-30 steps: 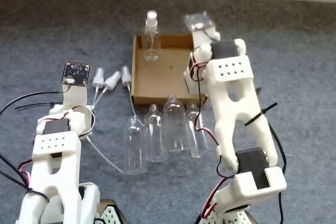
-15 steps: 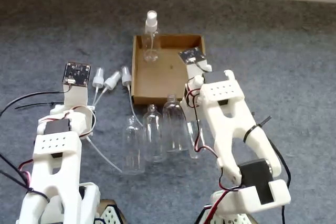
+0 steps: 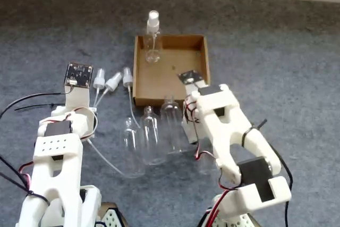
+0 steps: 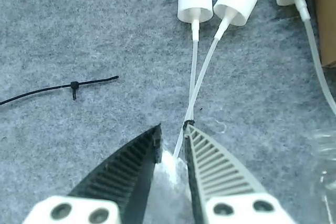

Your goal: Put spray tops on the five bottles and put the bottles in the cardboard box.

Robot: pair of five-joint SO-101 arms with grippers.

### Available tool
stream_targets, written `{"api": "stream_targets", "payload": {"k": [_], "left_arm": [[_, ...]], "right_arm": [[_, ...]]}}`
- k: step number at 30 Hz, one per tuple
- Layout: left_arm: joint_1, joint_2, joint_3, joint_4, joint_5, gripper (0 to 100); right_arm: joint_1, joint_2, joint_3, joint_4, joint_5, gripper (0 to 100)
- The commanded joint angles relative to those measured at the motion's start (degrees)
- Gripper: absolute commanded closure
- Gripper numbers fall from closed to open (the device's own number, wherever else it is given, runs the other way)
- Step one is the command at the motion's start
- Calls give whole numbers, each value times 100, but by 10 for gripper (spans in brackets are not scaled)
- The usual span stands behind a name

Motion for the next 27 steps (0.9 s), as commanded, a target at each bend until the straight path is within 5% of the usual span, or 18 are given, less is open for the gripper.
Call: {"api": "stream_targets", "payload": {"k": [1,7,10,19,27], "left_arm": [[110,-119,-31,-114,35,922],[110,-119,-31,-114,35,922],[110,-119,-31,-105,35,922],[119,-119,-31,-97,35,922],[119,-119,-31,-97,35,922]], "right_arm": [[31,-127,-4,-127,-97,701],[716,-127,-31,-154,-79,854],[1262,-127,-66,-163,554,905],[2958,4,-1771,-488,1363,914],[3741,1851,-3020,-462,2119,910]]}}
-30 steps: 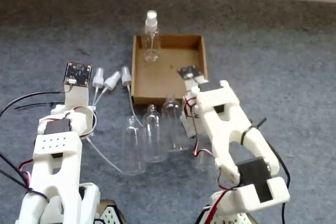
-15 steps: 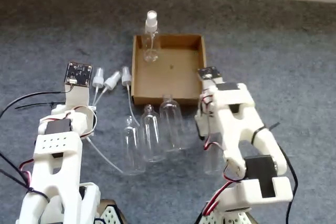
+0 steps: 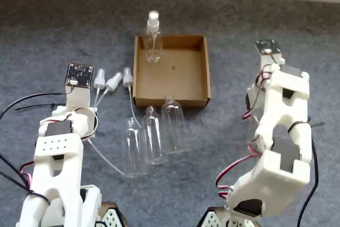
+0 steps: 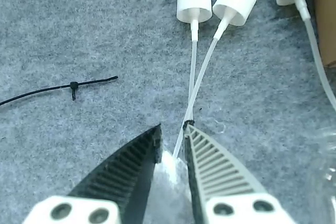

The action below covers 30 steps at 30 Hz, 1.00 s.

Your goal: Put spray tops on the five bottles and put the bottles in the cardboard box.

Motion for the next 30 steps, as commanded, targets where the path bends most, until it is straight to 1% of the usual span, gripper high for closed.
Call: {"api": "stream_targets", "payload": {"k": [1,3,8,10,14,20,24,30], "left_arm": [[110,-119,-13,-105,35,922],[145,-119,48,-132,35,922],[338,-119,136,-202,35,922],[347,-119,136,-202,35,922],[347,-119,145,-202,26,922],[347,-119,145,-202,26,922],[347,-119,145,-202,18,922],[347,-119,145,-202,18,922]], "right_arm": [[303,532,-629,-84,114,910],[426,673,-743,-84,114,897],[541,690,-831,145,114,750],[488,681,-840,259,114,715],[409,690,-971,268,26,712],[400,734,-1613,268,-624,714],[251,734,-1754,365,-642,742],[259,734,-1754,734,-642,745]]}}
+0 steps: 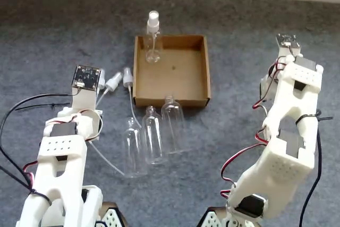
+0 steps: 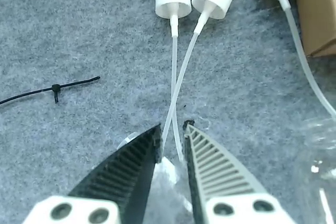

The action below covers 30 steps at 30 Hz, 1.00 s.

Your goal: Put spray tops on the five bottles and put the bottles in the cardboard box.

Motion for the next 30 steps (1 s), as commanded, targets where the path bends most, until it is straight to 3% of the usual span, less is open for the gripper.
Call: {"api": "stream_targets", "payload": {"k": [1,24,30], "left_arm": [[84,-119,-31,-97,18,922],[84,-119,-31,-79,18,922],[84,-119,-31,-79,18,922]], "right_arm": [[-48,-22,-312,145,-62,745],[40,4,22,110,-70,748],[215,602,13,110,-273,748]]}}
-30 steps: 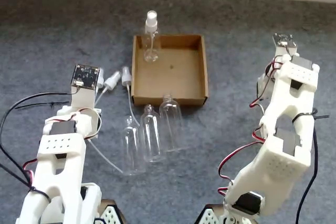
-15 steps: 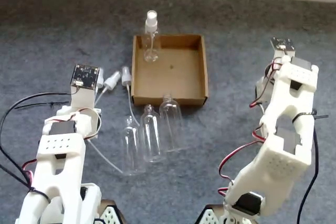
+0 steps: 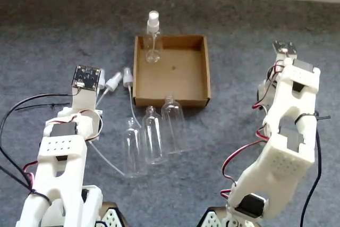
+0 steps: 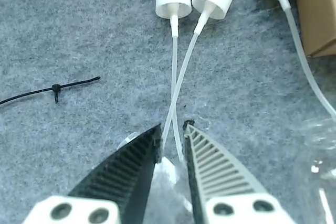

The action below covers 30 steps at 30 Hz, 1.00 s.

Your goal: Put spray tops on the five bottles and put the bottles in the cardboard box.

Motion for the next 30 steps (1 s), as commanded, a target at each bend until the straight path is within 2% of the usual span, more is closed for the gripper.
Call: {"api": "stream_targets", "payload": {"k": [1,22,30], "left_arm": [[84,-119,-31,-88,18,922],[84,-119,-31,-88,18,922],[84,-119,-31,-88,18,922]], "right_arm": [[189,189,-57,-13,-176,748],[180,277,-1033,382,-158,750],[180,277,-1033,382,-141,901]]}}
